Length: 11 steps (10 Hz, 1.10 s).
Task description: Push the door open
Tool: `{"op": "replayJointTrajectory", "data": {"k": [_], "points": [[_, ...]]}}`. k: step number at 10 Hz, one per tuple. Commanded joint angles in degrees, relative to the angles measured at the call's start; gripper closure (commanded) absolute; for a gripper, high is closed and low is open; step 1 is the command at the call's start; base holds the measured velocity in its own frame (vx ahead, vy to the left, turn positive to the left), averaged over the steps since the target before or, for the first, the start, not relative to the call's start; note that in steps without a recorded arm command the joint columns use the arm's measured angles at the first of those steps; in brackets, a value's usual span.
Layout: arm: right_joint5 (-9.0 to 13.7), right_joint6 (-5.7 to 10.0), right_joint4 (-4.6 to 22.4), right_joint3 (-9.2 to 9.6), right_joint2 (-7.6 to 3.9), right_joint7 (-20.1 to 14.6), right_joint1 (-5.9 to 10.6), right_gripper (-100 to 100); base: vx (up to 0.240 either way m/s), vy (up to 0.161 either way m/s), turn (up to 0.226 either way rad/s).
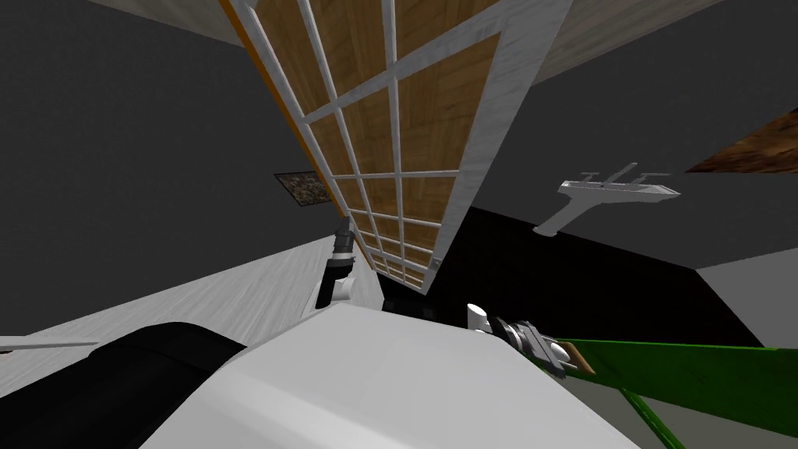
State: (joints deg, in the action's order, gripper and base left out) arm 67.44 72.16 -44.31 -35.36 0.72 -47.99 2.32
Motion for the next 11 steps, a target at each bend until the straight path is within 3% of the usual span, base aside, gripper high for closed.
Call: {"op": "replayJointTrajectory", "data": {"k": [1, 4, 8, 9, 10, 11], "points": [[1.01, 1.86, 0.74, -1.31, -1.76, 0.15, 0.58, 100, -0.011, -0.195, 0.094], [3.96, 4.39, 0.94, -4.01, -2.28, 0.86, 0.81, 100, -0.001, -0.187, 0.13], [7.63, 7.54, 1.18, -7.39, -0.56, 1.76, 1.09, 100, -0.005, -0.19, 0.13], [7.09, 6.76, 0.77, -6.87, -0.75, 1.99, 0.93, 100, -0.001, -0.069, 0.02], [8.82, 8.32, 1.07, -8.56, -2.03, 2.04, 0.89, 100, -0.02, -0.108, 0.112], [9.51, 8.88, 1.16, -9.24, -2.4, 2.09, 0.88, 100, -0.074, -0.201, 0.098]]}}
